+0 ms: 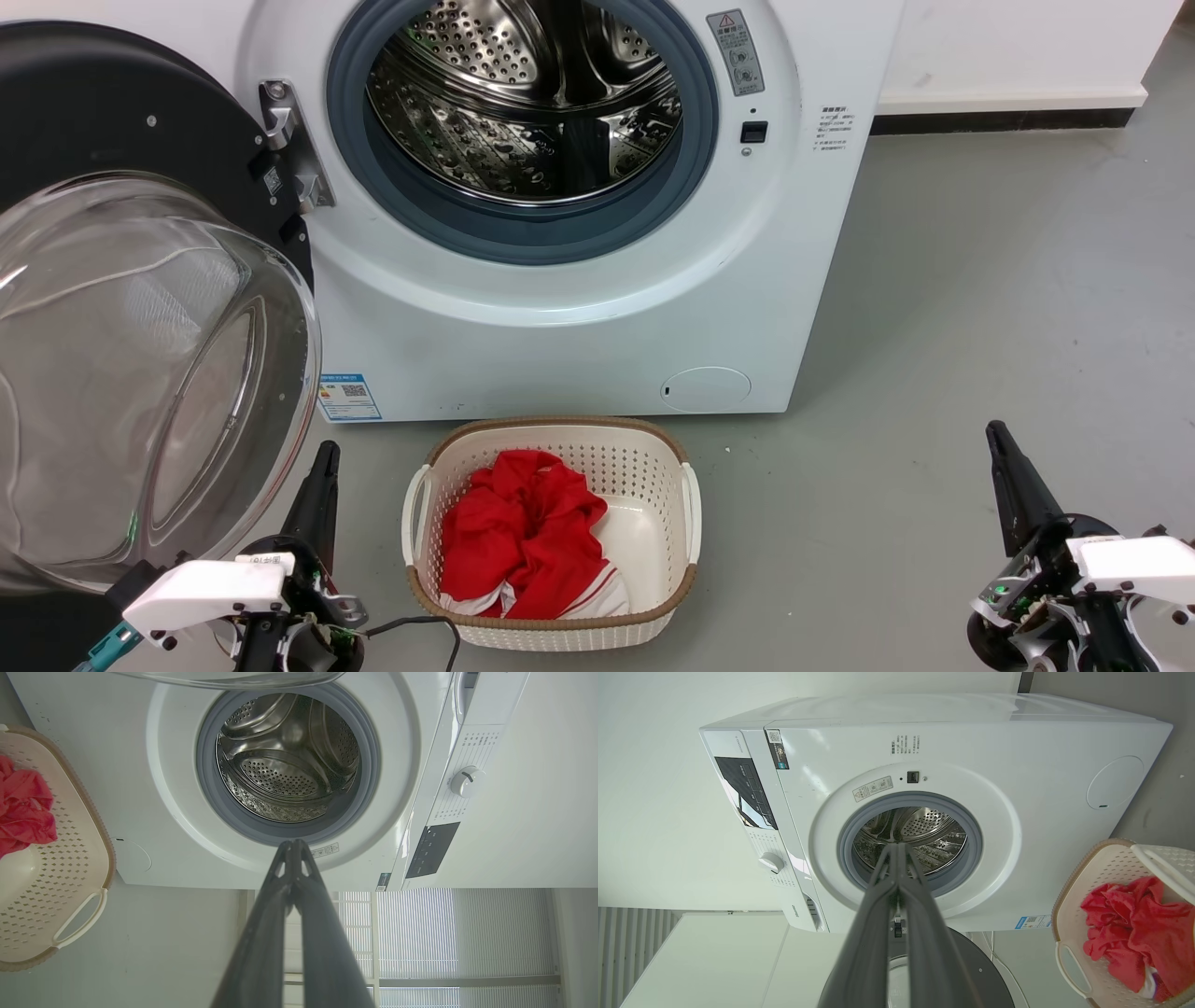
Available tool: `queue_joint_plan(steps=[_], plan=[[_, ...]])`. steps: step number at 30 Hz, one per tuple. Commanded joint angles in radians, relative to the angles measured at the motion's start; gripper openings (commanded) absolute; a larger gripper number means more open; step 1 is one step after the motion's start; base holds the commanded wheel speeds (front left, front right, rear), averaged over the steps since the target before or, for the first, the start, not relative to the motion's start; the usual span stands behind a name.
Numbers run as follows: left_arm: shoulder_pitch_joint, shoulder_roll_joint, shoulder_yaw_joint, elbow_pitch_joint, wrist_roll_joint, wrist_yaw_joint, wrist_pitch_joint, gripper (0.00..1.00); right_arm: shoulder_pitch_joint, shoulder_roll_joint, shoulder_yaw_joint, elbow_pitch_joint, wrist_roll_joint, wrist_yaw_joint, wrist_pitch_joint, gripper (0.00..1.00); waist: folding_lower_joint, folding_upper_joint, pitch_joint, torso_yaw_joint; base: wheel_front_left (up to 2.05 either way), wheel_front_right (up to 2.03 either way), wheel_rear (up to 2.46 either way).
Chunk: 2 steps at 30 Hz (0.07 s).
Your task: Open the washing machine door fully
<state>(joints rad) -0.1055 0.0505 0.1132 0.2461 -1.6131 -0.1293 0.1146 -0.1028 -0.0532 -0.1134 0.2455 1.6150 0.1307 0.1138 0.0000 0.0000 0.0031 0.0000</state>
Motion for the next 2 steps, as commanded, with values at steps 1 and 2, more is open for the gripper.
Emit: queue_joint_plan(steps=[1,2], plan=[[-0.007,-0.001,0.003,0.0,0.0,-0.004,0.002,0.0,-0.013,0.003,-0.001,0.001,-0.005,0.0,0.002,0.0,0.0,0.0,0.0,0.0,0.0,0.0,0.0],[-0.007,-0.001,0.003,0.0,0.0,-0.004,0.002,0.0,-0.013,0.004,-0.001,0.001,-0.005,0.0,0.002,0.0,0.0,0.0,0.0,0.0,0.0,0.0,0.0]])
